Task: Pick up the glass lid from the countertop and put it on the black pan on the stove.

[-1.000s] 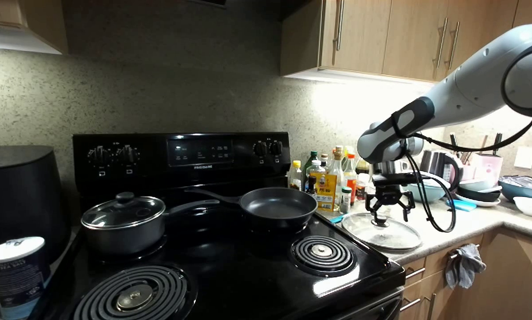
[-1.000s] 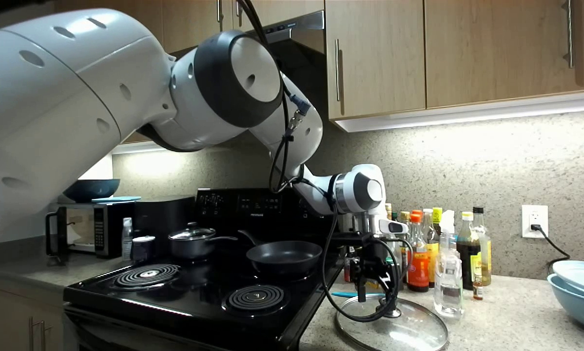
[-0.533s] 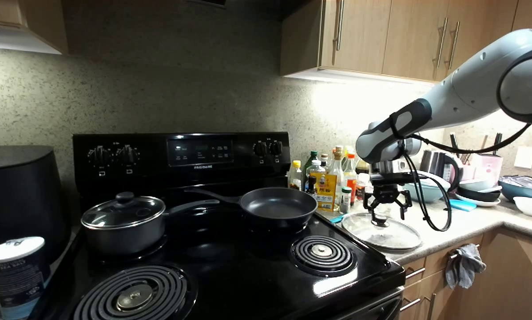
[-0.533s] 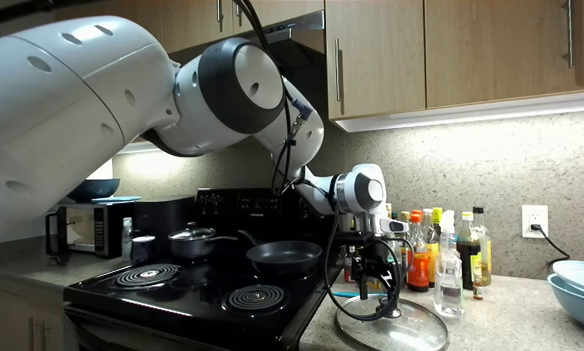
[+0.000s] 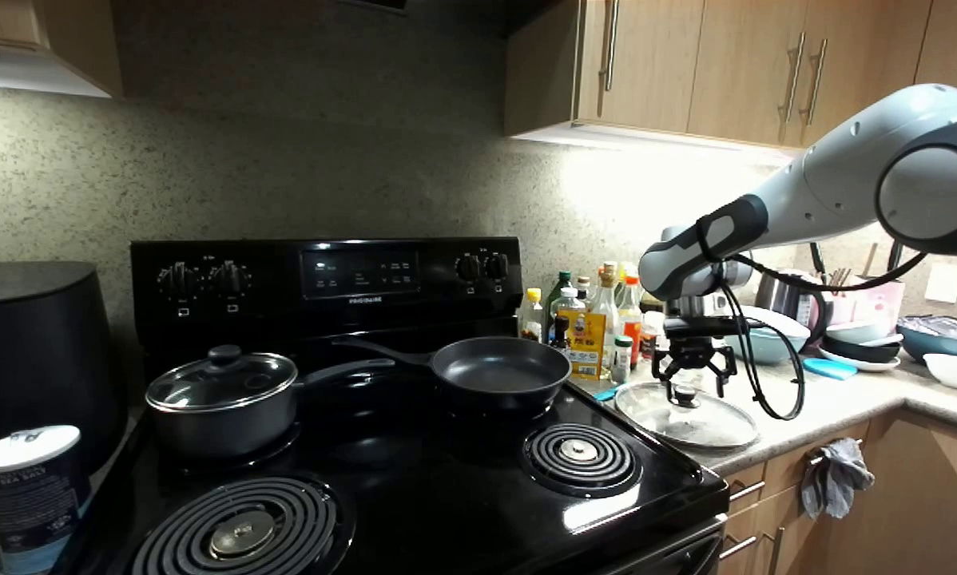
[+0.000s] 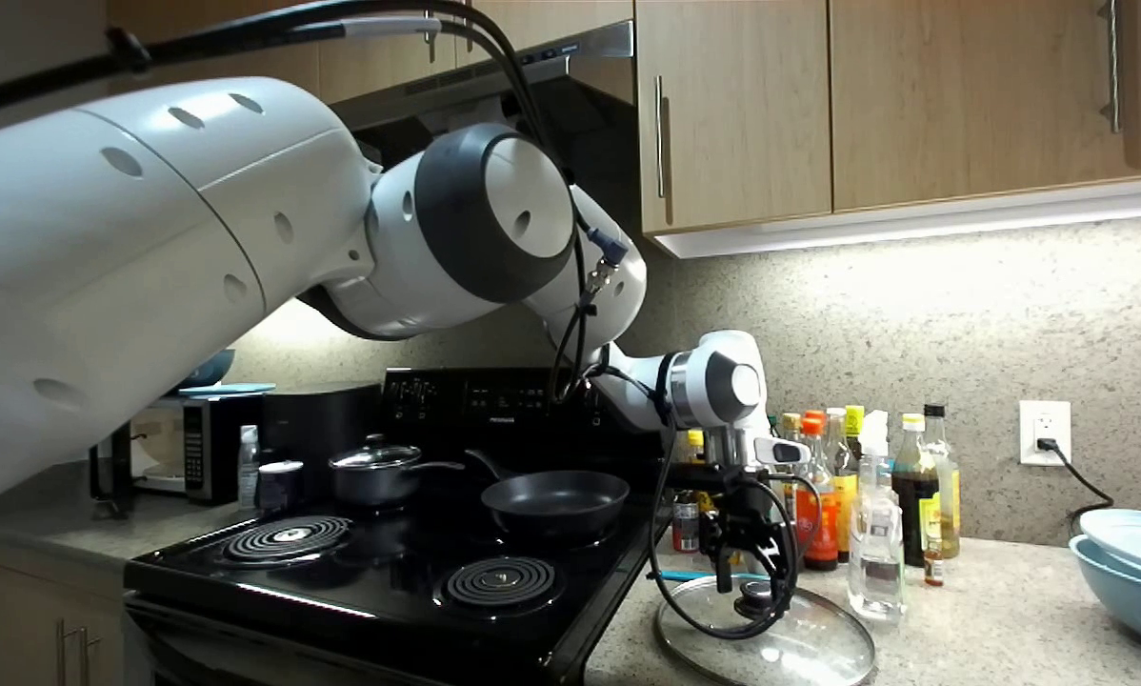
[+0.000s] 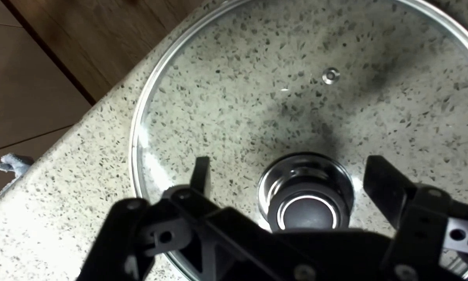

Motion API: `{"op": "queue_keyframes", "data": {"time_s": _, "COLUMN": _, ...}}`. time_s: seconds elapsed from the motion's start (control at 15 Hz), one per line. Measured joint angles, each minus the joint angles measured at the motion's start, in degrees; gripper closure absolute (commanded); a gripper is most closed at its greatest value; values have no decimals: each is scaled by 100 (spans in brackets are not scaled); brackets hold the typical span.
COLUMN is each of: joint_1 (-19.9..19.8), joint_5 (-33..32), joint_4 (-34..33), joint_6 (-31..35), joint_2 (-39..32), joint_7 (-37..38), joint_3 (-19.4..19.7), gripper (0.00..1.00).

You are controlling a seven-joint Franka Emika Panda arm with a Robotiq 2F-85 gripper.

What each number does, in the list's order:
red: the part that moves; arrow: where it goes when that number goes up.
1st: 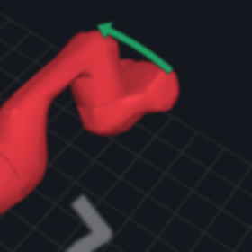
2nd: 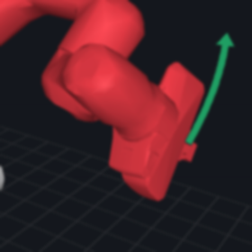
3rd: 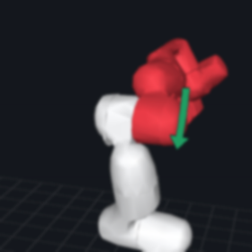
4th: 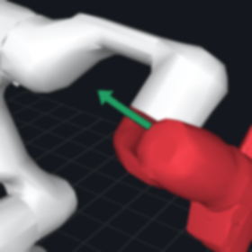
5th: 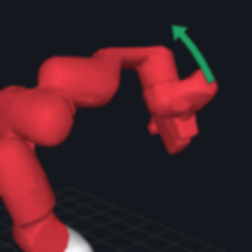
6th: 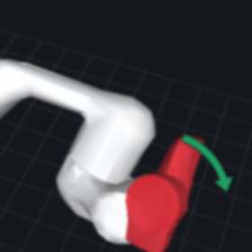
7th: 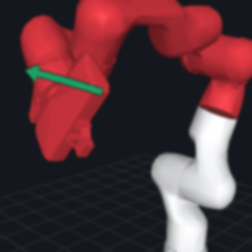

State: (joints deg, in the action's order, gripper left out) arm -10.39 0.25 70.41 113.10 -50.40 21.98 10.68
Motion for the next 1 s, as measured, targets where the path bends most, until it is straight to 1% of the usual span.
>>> {"op": "queue_keyframes", "data": {"time_s": 0.27, "joint_1": 20, "joint_5": -20, "joint_4": -10, "joint_6": 17, "joint_2": -6, "joint_7": -8, "joint_3": 0, "gripper": 0}}
{"op": "queue_keyframes", "data": {"time_s": 0.73, "joint_1": 107, "joint_5": -52, "joint_4": -325, "joint_6": -64, "joint_2": -155, "joint_7": -11, "joint_3": 0, "gripper": 0}}
{"op": "queue_keyframes", "data": {"time_s": 1.0, "joint_1": 101, "joint_5": -52, "joint_4": -364, "joint_6": -58, "joint_2": -214, "joint_7": -11, "joint_3": 1, "gripper": 0}}
